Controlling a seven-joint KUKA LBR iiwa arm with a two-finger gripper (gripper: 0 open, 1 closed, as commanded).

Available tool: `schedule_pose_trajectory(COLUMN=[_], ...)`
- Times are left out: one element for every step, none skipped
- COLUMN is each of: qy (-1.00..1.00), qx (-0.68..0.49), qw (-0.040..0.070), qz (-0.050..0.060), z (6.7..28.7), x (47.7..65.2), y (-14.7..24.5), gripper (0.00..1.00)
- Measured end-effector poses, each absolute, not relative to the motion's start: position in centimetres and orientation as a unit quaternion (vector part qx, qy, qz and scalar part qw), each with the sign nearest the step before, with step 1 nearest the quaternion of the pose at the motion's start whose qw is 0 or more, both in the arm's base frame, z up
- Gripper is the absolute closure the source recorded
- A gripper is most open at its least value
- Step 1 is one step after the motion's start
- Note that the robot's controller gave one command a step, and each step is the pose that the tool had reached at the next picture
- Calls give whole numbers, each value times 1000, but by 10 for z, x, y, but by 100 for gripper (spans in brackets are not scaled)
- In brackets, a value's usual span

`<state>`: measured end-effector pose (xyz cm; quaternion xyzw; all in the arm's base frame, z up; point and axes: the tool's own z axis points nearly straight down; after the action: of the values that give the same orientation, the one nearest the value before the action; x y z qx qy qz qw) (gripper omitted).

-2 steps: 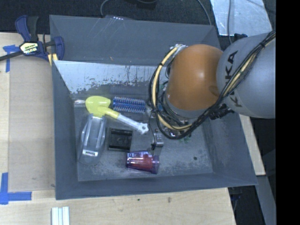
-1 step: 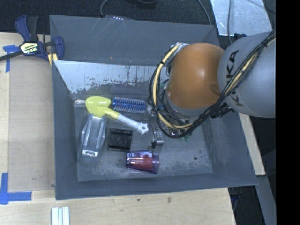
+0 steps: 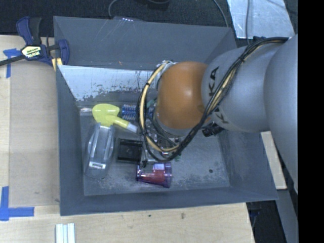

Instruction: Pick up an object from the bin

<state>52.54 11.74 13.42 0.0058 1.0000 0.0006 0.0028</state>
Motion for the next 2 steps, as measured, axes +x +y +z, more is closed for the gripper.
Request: schedule_pose_trajectory(qy=[1000, 991], qx=[-1, -136], qw=[2, 5], qz=[3, 1], z=[92, 71], x=[531, 550], y=[119, 132], gripper=[0, 100])
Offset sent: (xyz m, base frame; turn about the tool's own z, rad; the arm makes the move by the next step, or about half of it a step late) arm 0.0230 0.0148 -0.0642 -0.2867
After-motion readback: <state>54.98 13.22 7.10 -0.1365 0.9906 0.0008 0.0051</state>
